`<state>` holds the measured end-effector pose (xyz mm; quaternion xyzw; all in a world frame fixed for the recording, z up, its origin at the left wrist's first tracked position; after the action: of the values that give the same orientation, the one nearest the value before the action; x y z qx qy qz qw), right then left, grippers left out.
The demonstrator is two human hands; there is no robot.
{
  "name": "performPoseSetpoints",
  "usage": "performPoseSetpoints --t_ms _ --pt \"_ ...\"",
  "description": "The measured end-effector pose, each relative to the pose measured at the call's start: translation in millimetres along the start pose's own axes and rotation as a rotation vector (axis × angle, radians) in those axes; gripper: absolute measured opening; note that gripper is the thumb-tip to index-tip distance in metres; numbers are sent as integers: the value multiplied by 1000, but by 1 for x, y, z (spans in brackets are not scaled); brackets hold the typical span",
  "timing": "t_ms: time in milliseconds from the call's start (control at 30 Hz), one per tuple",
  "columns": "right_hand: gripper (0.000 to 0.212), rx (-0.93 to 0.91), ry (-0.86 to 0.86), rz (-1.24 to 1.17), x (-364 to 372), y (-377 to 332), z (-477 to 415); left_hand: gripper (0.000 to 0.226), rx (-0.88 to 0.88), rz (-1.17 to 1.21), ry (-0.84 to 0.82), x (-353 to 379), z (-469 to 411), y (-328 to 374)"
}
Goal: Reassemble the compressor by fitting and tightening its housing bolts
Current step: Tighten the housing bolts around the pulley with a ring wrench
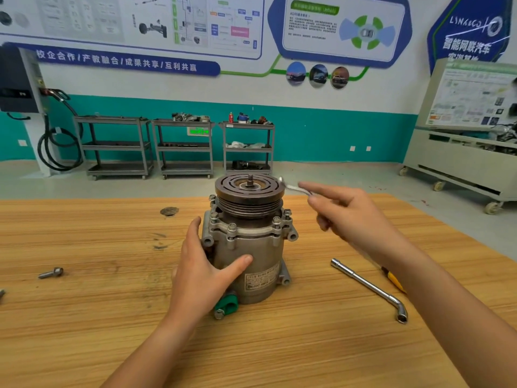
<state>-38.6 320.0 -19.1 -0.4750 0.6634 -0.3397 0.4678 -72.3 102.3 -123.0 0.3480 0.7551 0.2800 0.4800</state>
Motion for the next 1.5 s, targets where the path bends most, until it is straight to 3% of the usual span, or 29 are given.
performPoseSetpoints --t_ms 67,267,700,1133,1267,1433,1500 --pt "32 -169 30 414 -3 -2 4 118 0 -11 0 0 0 0" --pt "33 -107 -52 686 -6 -8 7 114 12 -37 8 0 1 -1" --pt "34 -144 -106 989 4 -23 -4 111 25 -64 -1 -2 0 -2" --pt "35 -370 -357 1486 6 -24 -26 108 42 -92 6 -3 3 0" --pt "35 -270 -331 1565 0 -16 -29 106 52 -100 16 -3 3 0" --pt "11 -124 -254 1533 8 -16 -13 107 48 -115 17 -2 3 -1" --pt "11 -81 -210 1490 20 -15 2 106 49 -121 20 -2 3 -1"
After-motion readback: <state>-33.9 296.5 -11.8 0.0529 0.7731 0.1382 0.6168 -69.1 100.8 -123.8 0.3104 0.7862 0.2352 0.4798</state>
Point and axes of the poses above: each hand's wrist, its own z-axis away from the middle knuckle, its own x-axis out of the palm, y = z × x, the point moved 3 cm from there along -z, towards the middle knuckle, and after that the axes turned 11 degrees about -z, right-handed, at the moved point
